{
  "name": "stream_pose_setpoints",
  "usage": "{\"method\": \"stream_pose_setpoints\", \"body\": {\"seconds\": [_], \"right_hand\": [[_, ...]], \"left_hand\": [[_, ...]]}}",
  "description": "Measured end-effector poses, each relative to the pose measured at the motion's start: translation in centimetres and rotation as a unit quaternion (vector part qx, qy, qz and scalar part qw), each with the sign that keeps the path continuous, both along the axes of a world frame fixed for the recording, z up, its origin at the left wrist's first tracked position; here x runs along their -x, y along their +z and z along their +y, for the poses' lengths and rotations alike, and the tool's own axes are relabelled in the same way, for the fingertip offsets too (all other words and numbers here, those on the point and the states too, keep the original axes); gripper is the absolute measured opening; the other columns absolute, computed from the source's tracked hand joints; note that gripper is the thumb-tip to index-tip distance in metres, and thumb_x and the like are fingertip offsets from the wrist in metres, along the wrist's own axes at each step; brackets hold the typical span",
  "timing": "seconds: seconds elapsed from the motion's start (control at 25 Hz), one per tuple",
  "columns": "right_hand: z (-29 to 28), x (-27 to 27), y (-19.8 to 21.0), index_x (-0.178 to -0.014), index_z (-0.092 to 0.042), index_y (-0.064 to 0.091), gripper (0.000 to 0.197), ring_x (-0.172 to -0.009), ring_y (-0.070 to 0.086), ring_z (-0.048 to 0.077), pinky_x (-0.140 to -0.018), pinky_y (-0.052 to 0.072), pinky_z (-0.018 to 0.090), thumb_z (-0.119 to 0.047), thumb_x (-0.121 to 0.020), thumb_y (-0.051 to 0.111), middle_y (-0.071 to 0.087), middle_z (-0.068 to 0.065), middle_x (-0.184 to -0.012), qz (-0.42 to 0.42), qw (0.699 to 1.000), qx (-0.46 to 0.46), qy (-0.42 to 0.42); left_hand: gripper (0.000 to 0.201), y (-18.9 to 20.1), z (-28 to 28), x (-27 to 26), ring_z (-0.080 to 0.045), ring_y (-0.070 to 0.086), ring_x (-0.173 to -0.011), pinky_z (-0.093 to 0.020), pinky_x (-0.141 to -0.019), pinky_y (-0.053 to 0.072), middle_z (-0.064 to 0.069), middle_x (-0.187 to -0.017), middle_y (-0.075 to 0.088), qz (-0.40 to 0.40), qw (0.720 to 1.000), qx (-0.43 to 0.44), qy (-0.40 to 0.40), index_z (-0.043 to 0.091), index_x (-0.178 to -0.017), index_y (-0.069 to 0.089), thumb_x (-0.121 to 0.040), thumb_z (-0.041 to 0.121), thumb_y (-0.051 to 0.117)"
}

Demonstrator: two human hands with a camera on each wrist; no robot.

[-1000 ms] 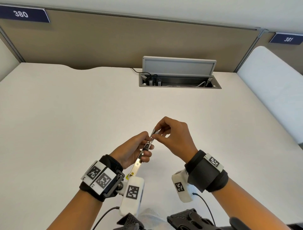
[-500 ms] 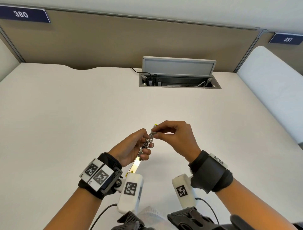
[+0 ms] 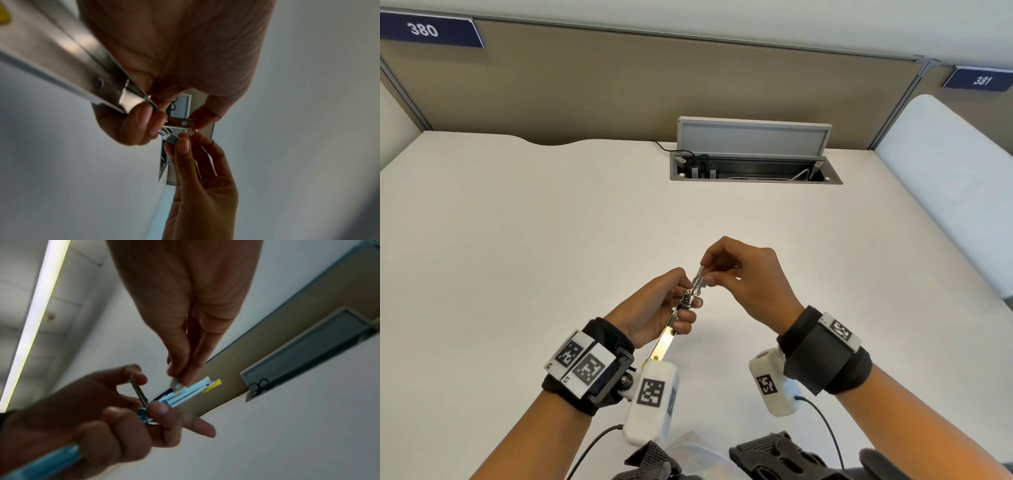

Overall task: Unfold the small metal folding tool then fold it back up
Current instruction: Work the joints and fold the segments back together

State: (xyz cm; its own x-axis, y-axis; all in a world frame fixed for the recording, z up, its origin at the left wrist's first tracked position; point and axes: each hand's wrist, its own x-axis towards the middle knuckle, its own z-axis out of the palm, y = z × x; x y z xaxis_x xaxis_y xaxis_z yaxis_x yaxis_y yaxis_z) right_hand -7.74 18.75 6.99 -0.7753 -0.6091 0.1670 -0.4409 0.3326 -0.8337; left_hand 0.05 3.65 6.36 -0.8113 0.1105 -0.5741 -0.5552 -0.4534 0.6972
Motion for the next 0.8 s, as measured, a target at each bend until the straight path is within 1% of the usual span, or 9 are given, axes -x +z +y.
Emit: {"method": "stream_pose_setpoints", "body": {"seconds": [0.08, 0.2, 0.32, 0.48, 0.68, 0.8], "right_hand": [[-0.14, -0.14, 0.08, -0.09, -0.006, 0.06, 0.019, -0.069, 0.071, 0.013, -0.071, 0.058, 0.024, 0.006, -0.077, 0.068, 0.075, 0.008, -0.077, 0.024, 0.999, -0.01, 0.021], [-0.42, -0.4, 0.21, -0.094, -0.007, 0.057, 0.024, -0.066, 0.072, 0.014, -0.069, 0.059, 0.026, 0.004, -0.077, 0.07, 0.076, 0.009, -0.078, 0.015, 1.0, -0.002, 0.01], [-0.7, -0.69, 0.23, -0.096, -0.007, 0.056, 0.026, -0.064, 0.072, 0.016, -0.067, 0.06, 0.027, 0.003, -0.076, 0.072, 0.076, 0.009, -0.078, -0.008, 1.0, 0.012, -0.01], [-0.77, -0.79, 0.28, -0.094, -0.006, 0.058, 0.024, -0.064, 0.072, 0.014, -0.067, 0.06, 0.028, 0.002, -0.077, 0.073, 0.076, 0.009, -0.078, -0.02, 0.999, 0.021, -0.02], [-0.61, -0.86, 0.24, -0.094, -0.006, 0.059, 0.023, -0.065, 0.072, 0.013, -0.066, 0.06, 0.026, -0.001, -0.077, 0.074, 0.075, 0.006, -0.078, -0.03, 0.998, 0.046, -0.037], [-0.64, -0.76, -0.05, -0.092, -0.006, 0.06, 0.021, -0.065, 0.072, 0.012, -0.066, 0.06, 0.024, -0.001, -0.077, 0.073, 0.074, 0.007, -0.077, -0.005, 0.999, 0.033, -0.035]], "left_hand": [[0.02, 0.0, 0.02, -0.03, -0.012, 0.034, -0.047, -0.021, -0.042, 0.027, -0.006, -0.072, 0.045, 0.001, 1.0, 0.0, -0.004, 0.004, -0.096, 0.049, -0.082, 0.016, 0.041], [0.018, -0.02, 0.01, -0.07, -0.012, 0.034, -0.047, -0.02, -0.042, 0.028, -0.006, -0.073, 0.044, 0.003, 1.0, 0.001, -0.004, 0.005, -0.094, 0.051, -0.083, 0.016, 0.042], [0.018, -0.02, -0.04, -0.1, -0.012, 0.035, -0.047, -0.021, -0.042, 0.028, -0.006, -0.074, 0.044, 0.003, 1.0, 0.002, -0.002, 0.006, -0.094, 0.052, -0.083, 0.016, 0.042], [0.021, -0.02, -0.17, -0.12, -0.012, 0.034, -0.048, -0.021, -0.043, 0.027, -0.006, -0.073, 0.044, 0.008, 1.0, 0.003, -0.002, 0.006, -0.1, 0.048, -0.082, 0.016, 0.042], [0.022, 0.0, -0.01, -0.09, -0.013, 0.034, -0.047, -0.021, -0.043, 0.027, -0.007, -0.074, 0.044, 0.012, 1.0, 0.011, 0.0, 0.005, -0.101, 0.048, -0.083, 0.014, 0.041], [0.019, -0.12, 0.1, -0.08, -0.012, 0.034, -0.047, -0.021, -0.043, 0.027, -0.006, -0.074, 0.044, 0.013, 1.0, 0.007, -0.007, 0.006, -0.098, 0.048, -0.082, 0.015, 0.042]]}}
